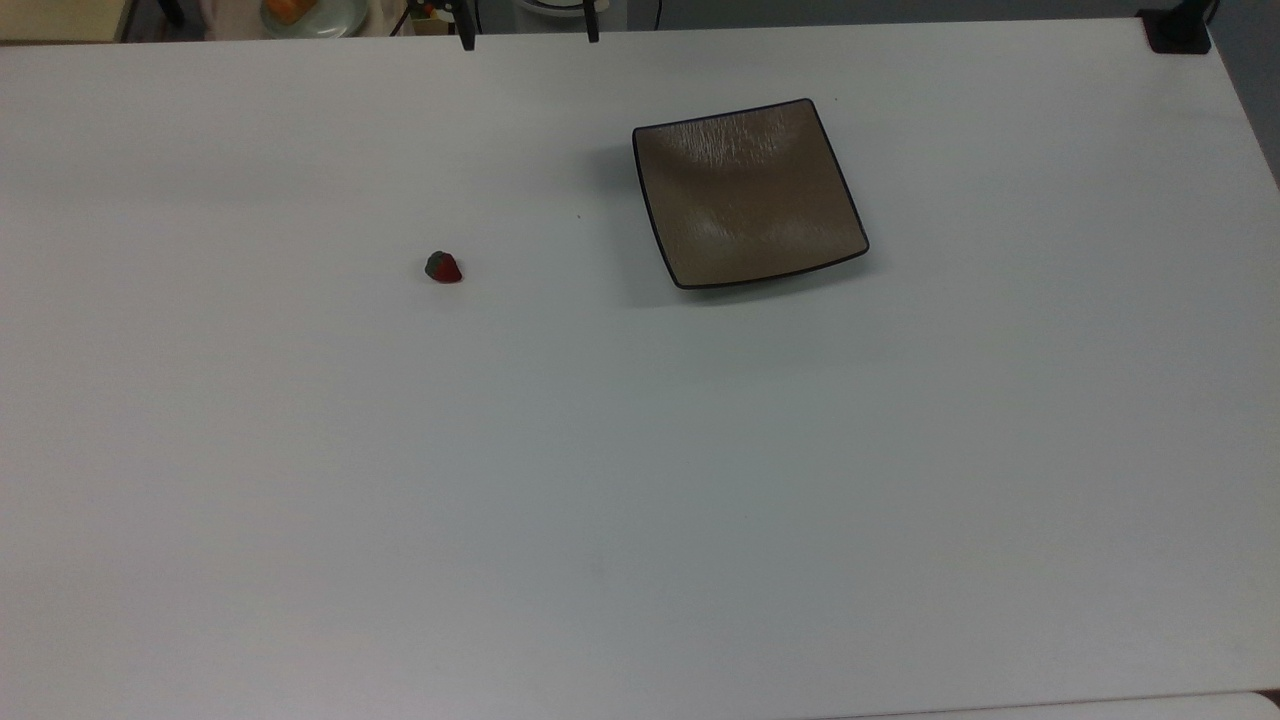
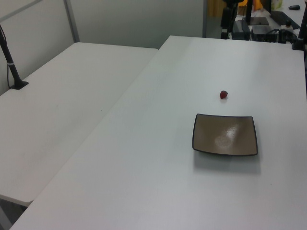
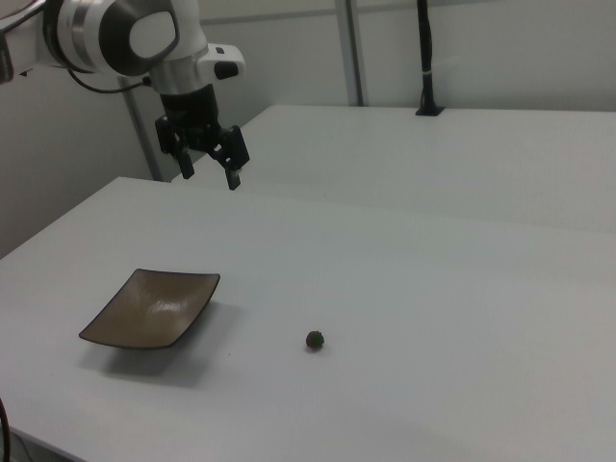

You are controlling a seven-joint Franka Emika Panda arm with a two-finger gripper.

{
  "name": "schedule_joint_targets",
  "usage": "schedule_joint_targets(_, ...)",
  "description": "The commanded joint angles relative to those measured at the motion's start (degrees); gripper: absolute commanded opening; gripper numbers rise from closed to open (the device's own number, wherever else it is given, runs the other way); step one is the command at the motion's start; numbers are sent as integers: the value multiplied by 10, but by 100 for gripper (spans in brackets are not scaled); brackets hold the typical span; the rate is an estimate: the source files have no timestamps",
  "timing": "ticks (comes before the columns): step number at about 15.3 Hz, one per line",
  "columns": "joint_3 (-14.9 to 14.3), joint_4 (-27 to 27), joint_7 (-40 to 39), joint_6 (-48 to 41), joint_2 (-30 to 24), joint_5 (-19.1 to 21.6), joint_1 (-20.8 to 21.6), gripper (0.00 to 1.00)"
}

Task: Strawberries on a ceramic plate
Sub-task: 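Open the gripper and start moving toward the red strawberry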

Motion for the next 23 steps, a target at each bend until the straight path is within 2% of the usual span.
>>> schedule_joint_targets(1,-2,-7,-5,10,3,9,10,100)
schedule_joint_targets(10,-2,-8,-29,10,4,4,10,100)
schedule_joint_targets(12,-4,-9,-110,10,3,1,7,100)
schedule_joint_targets(15,-17,-21,-295,8,-2,1,4,100)
schedule_joint_targets(17,-21,-21,-370,5,0,-4,2,100)
schedule_joint_targets(20,-21,-24,-409,0,-4,-7,-9,100)
schedule_joint_targets(23,-21,-21,-416,2,-4,-22,-9,100)
